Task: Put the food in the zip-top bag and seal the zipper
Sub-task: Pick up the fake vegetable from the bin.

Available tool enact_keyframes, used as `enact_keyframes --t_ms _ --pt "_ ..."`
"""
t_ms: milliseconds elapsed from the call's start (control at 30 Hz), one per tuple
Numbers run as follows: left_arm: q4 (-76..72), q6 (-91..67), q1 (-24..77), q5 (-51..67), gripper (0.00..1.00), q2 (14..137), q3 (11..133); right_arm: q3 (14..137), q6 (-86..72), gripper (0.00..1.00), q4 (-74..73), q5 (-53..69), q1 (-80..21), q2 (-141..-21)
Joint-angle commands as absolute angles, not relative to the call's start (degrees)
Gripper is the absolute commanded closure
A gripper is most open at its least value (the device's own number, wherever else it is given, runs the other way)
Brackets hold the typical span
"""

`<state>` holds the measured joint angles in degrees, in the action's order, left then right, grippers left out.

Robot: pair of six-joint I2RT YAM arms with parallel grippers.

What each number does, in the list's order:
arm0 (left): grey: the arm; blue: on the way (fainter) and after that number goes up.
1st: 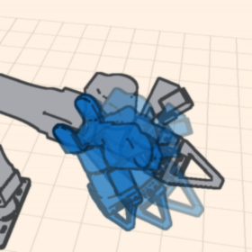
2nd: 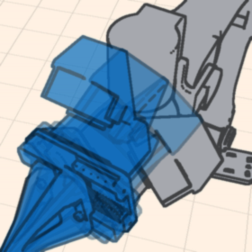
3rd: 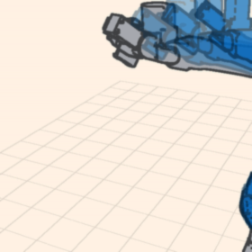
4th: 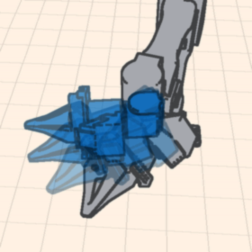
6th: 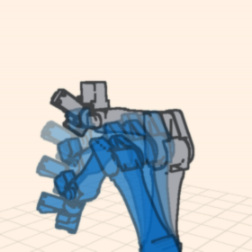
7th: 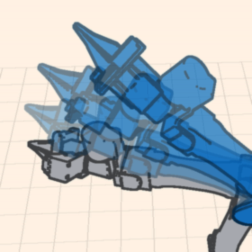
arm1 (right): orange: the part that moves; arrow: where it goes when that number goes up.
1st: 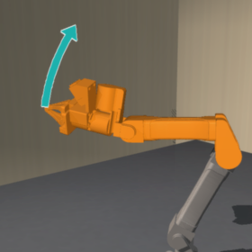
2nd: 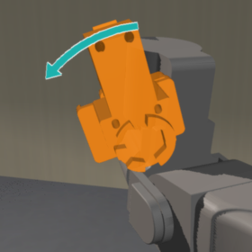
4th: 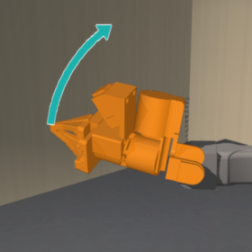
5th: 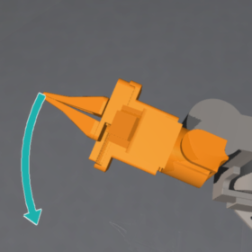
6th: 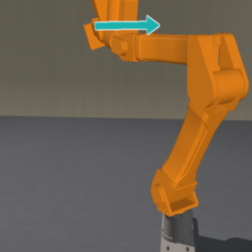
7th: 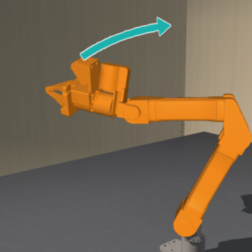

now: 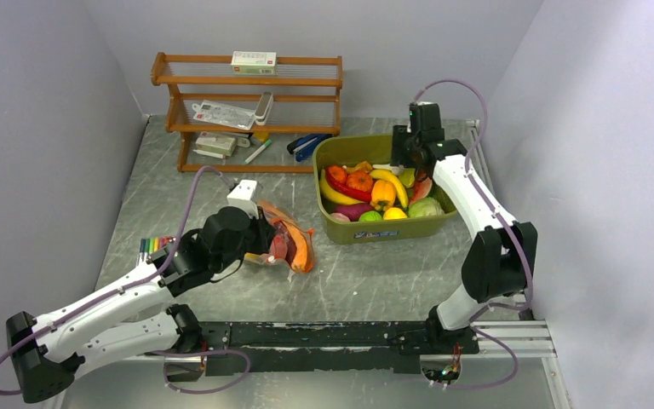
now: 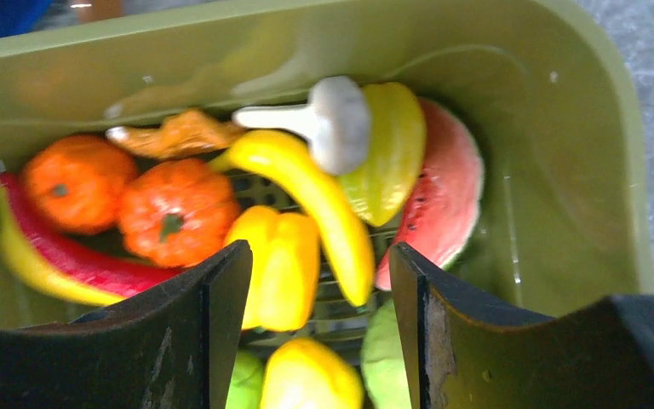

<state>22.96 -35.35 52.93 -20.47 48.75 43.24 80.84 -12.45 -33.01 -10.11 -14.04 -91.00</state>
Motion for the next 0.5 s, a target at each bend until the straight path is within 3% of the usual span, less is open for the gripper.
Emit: enact_keyframes --t_ms 0,233,467 --pt "20.5 -33.2 52.6 -18.0 0.93 48.2 44.1 78.3 -10.8 0.37 -27.0 -7.1 -9.3 -94.0" --pt "21.5 -33.8 52.6 -16.6 0.93 47.7 43.4 77.4 -10.0 0.35 -20.2 -4.3 -7.5 -99.8" --pt "20.6 -33.6 52.6 -16.0 0.93 47.0 42.8 78.4 -10.4 0.45 -16.5 -3.0 -6.3 -104.5"
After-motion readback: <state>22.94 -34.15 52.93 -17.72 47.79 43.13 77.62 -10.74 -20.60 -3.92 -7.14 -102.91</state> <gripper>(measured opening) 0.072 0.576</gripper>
